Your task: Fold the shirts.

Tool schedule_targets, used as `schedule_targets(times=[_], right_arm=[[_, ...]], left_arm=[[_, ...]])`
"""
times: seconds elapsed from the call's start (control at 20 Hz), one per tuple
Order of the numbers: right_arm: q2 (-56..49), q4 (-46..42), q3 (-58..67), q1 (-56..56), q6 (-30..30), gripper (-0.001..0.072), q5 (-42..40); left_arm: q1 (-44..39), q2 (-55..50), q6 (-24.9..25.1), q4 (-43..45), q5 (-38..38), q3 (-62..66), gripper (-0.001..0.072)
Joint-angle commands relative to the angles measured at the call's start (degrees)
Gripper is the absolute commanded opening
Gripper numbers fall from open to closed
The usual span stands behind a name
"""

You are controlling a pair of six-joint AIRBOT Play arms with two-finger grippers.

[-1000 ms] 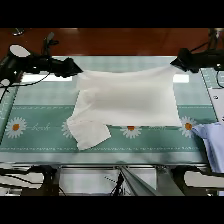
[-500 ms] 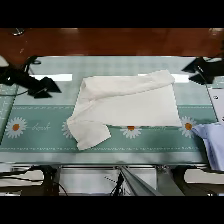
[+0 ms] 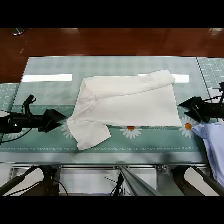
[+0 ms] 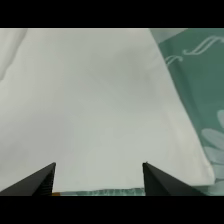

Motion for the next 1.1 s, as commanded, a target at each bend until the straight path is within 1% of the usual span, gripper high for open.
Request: schedule_targets(times=[0.0, 0.15, 0.4, 0.45, 0.5, 0.55, 0.65, 0.8, 0.9, 1.05], right_arm=[[4.33, 6.23, -5.05, -0.31, -3.52, 0.0618, 0.68], [4.81, 6.86, -5.07, -0.31, -3.26, 0.0618, 1.51], [4.81, 9.79, -5.05, -0.33, -2.62, 0.0617, 1.2], [4.81, 10.19, -4.96, -0.57, -2.56, 0.0618, 1.05], [4.81, 10.12, -4.48, -1.27, -2.43, 0.0618, 1.22], [4.81, 9.75, -3.61, -2.71, -2.47, 0.0618, 1.84], [4.81, 3.98, -2.32, -6.93, -2.23, 0.0618, 3.21], [4.81, -10.84, -5.07, -9.57, 4.26, 0.0618, 5.18], [4.61, -12.02, -9.16, -8.94, 5.07, 0.0617, 4.46], [2.86, -11.3, -10.75, -8.57, 3.85, 0.0618, 3.1]], left_arm=[[-0.63, 0.66, 5.84, -6.6, 4.76, -4.9, 0.0702], [-3.54, 0.44, 5.77, -7.04, 5.95, -4.9, 0.0702], [-11.04, -2.56, 5.81, -7.02, 8.0, -4.9, 0.0697], [-11.78, -3.04, 5.79, -7.02, 8.92, -4.87, 0.0561], [-11.63, -3.17, 5.79, -7.02, 9.42, -4.85, 0.0136], [-10.93, -3.1, 5.77, -7.04, 9.4, -4.7, 0.0019], [-9.07, -3.1, 5.79, -7.02, 8.22, -4.15, 0.0019], [-7.48, -3.1, 5.84, -6.99, 7.74, -4.04, 0.0019], [-7.5, -3.13, 5.81, -7.02, 7.89, -4.04, 0.0019], [-7.5, -3.13, 5.81, -6.99, 7.89, -4.04, 0.0019]])
